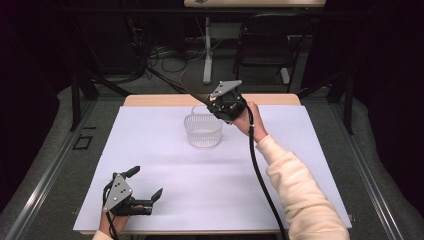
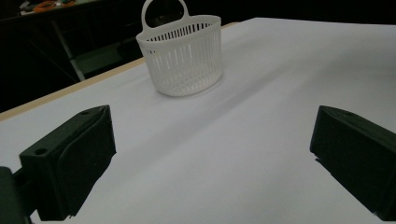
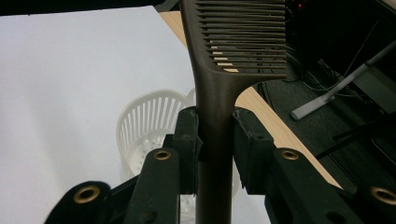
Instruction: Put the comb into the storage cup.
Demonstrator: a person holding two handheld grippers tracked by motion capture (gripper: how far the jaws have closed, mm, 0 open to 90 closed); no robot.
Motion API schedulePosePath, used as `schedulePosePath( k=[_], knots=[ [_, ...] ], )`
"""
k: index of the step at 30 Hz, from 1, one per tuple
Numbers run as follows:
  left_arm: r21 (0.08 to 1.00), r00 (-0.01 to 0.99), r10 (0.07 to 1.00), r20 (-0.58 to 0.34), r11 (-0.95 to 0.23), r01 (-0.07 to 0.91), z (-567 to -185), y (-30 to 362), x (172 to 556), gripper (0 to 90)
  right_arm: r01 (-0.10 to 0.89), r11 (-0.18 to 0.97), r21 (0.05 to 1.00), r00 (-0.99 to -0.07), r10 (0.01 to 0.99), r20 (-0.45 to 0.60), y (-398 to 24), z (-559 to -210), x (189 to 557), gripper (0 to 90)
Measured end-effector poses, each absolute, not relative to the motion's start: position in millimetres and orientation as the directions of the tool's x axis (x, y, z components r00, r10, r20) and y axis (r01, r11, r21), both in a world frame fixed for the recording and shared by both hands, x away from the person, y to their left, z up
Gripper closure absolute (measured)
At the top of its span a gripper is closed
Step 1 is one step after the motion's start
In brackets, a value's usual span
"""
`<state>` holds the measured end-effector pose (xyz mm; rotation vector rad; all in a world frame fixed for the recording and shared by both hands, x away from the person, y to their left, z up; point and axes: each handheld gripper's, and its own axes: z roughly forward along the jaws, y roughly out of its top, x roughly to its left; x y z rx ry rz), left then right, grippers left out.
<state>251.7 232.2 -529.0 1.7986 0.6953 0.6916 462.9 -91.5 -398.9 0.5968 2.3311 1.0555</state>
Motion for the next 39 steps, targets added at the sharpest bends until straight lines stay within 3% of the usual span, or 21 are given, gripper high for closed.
schedulePosePath(
  k=[39],
  knots=[
    [0.946,0.666,0.735,0.131,-0.293,0.137,-529,231,252,0.2,0.137,0.592,0.794,-0.775,0.564,-0.286,-75,-409,478,72.5]
  ],
)
